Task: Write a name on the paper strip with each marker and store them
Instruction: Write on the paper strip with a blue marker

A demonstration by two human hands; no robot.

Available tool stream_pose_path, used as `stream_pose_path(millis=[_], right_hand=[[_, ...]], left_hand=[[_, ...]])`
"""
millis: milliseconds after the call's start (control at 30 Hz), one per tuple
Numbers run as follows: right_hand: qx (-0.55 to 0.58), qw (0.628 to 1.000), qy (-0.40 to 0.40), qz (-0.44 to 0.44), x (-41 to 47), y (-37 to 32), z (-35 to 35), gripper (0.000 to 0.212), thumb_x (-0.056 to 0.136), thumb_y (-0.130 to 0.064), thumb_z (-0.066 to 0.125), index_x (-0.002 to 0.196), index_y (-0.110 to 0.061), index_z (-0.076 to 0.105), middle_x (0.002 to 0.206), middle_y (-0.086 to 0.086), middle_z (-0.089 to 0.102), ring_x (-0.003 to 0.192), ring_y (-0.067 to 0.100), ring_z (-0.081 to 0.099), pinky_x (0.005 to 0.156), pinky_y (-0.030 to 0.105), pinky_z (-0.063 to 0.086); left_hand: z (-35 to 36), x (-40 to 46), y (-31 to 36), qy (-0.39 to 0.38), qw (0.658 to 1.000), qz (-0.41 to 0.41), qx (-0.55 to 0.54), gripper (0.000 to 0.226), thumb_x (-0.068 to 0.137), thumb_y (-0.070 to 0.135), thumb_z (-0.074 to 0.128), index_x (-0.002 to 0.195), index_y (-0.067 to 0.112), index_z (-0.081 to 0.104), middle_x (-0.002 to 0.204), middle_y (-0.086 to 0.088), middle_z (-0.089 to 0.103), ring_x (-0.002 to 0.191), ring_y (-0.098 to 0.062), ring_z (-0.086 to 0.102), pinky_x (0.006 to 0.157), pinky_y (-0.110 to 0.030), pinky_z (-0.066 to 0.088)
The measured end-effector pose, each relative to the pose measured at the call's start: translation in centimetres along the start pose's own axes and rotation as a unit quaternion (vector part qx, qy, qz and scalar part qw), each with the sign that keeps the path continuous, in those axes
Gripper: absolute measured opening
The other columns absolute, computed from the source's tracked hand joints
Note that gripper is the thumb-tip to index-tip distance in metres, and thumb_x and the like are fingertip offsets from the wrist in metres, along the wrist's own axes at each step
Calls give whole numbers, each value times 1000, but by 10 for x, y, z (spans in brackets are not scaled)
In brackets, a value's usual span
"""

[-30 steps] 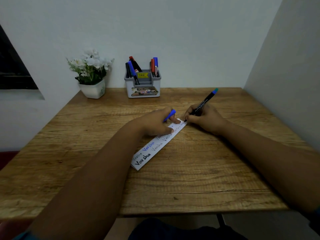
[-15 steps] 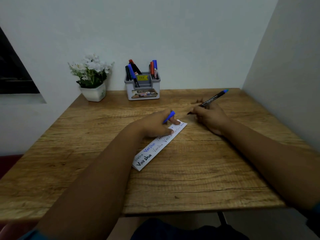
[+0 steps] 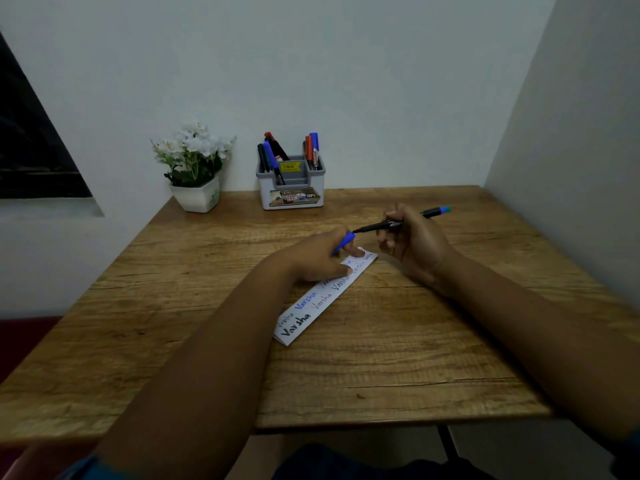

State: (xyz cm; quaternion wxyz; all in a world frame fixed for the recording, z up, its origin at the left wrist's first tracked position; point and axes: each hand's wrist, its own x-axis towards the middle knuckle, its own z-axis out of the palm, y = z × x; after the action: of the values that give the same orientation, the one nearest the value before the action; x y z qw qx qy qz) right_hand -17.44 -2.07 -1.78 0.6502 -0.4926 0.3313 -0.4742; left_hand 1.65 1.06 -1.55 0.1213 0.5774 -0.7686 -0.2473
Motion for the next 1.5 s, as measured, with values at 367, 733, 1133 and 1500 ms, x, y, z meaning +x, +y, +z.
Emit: stream_pose_path(millis=[367, 733, 1133, 1500], right_hand=[[-130, 991, -1, -31, 3, -2, 2, 23, 98, -12, 47, 76, -12, 53, 62, 6, 60, 52, 12, 48, 54, 23, 44], [-202, 977, -26, -67, 2, -2, 5, 24, 98, -8, 47, 75, -8, 54, 61, 7, 61, 51, 13, 50, 53, 23, 46], [-319, 938, -103, -87, 2, 14, 12, 21, 92, -10, 64, 78, 4, 57, 52, -1, 57, 44, 8, 49, 47, 20, 42], [9, 907, -328, 262, -1, -20, -42, 92, 85, -71, 42, 141, 2, 46, 131, 28, 55, 116, 34, 57, 100, 42, 46]], left_hand=[[0, 0, 3, -9, 999, 1, 50, 49, 91, 28, 63, 131, 20, 36, 109, -1, 50, 90, -16, 50, 63, -28, 36], [1, 2, 3, -3, 998, 13, 66, 43, 92, 28, 62, 127, 23, 38, 104, 0, 51, 81, -8, 45, 61, -26, 34], [9, -2, 2, -65, 997, -16, 44, 47, 101, 30, 46, 143, 19, 28, 138, -7, 32, 122, -19, 36, 99, -32, 31], [3, -14, 1, 15, 999, 19, -40, 43, 89, 20, 67, 128, 22, 49, 109, 11, 53, 95, -7, 52, 77, -25, 41]])
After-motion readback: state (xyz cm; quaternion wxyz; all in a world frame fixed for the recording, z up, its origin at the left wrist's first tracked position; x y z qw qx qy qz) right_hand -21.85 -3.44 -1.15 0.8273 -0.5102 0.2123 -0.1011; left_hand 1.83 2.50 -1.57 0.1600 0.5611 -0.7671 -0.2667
